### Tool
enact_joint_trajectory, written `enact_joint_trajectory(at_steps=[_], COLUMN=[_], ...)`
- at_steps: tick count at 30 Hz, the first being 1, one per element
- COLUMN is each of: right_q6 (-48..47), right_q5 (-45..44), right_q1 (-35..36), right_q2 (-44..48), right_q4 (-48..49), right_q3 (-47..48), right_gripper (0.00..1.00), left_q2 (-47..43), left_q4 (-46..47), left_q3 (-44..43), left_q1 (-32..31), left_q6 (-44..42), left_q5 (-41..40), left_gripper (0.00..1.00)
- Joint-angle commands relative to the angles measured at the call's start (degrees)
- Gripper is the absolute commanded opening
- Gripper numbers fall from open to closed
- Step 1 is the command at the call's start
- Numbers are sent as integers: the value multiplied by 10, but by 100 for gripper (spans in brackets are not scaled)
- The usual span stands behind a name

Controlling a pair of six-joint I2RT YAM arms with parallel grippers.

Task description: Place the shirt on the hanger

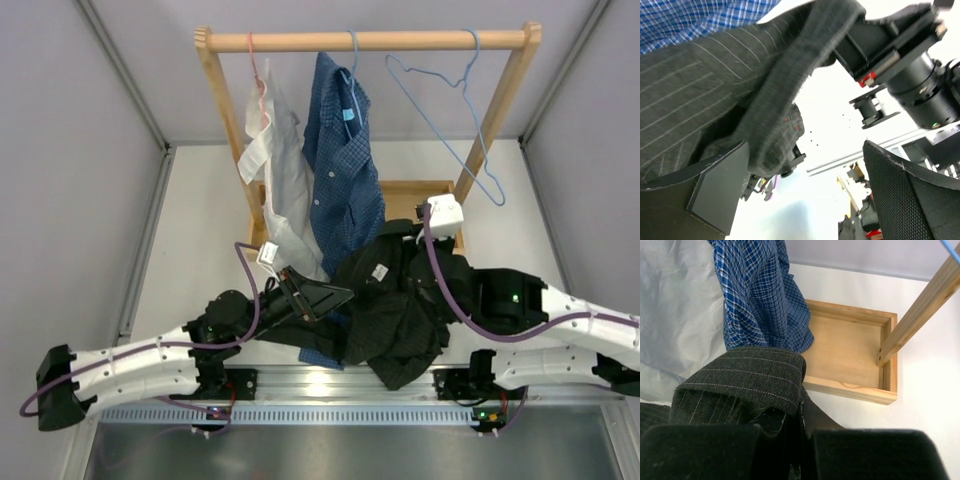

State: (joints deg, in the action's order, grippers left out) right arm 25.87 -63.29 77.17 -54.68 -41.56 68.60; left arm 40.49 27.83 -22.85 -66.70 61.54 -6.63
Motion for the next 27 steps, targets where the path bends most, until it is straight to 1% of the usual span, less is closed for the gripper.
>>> enact_joint_trajectory(at_steps=[1,4,5,7,8,9,10,11,12,14,15,16,17,18,19,20,21,23,24,25,26,27], right_q6=[-22,-35,-35,-40,-42,-42,-43,-44,-44,-44,-44,-44,-48,-52,-65,-77,-106,-140,-157,-189,-211,-230], right_q5=[40,51,51,52,52,53,54,59,62,72,75,83,90,97,108,115,123,123,123,120,117,107], right_q1=[-24,-25,-24,-25,-24,-25,-24,-25,-25,-25,-24,-24,-21,-17,-5,2,11,47,61,75,107,127], right_q2=[-16,-29,-34,-39,-40,-43,-43,-43,-41,-38,-33,-29,-20,-14,-7,3,7,3,-3,-10,-31,-44], right_q4=[66,87,89,93,96,97,100,108,113,124,135,142,149,172,183,192,209,209,204,187,178,171], right_q3=[3,14,16,22,26,26,26,22,20,11,8,3,0,-3,-4,-2,13,50,76,133,164,200], right_gripper=[0,0,0,0,0,0,0,0,0,0,0,0,0,0,0,0,0,0,0,0,0,0], left_q2=[8,37,46,67,73,78,86,89,93,99,100,96,91,82,58,41,22,-14,-17,-14,-6,21], left_q4=[41,0,-15,-33,-34,-31,-29,-29,-29,-35,-37,-41,-65,-88,-117,-176,-216,-317,-423,-473,-517,-594], left_q3=[11,1,-7,-11,-11,-12,-13,-15,-18,-24,-30,-34,-42,-67,-85,-104,-158,-238,-288,-397,-456,-516], left_q1=[-2,-10,-12,-19,-20,-20,-24,-26,-27,-27,-28,-28,-28,-28,-29,-29,-29,-29,-29,-29,-29,-29], left_q6=[-28,-41,-43,-48,-48,-48,-55,-57,-59,-64,-68,-77,-83,-99,-112,-128,-162,-199,-236,-254,-274,-309], left_q5=[29,12,-13,-29,-36,-42,-46,-54,-65,-70,-72,-78,-82,-93,-98,-101,-119,-144,-158,-170,-189,-196], left_gripper=[98,98,97,96,92,86,69,59,55,55,37,21,7,0,0,0,0,0,0,0,0,0])
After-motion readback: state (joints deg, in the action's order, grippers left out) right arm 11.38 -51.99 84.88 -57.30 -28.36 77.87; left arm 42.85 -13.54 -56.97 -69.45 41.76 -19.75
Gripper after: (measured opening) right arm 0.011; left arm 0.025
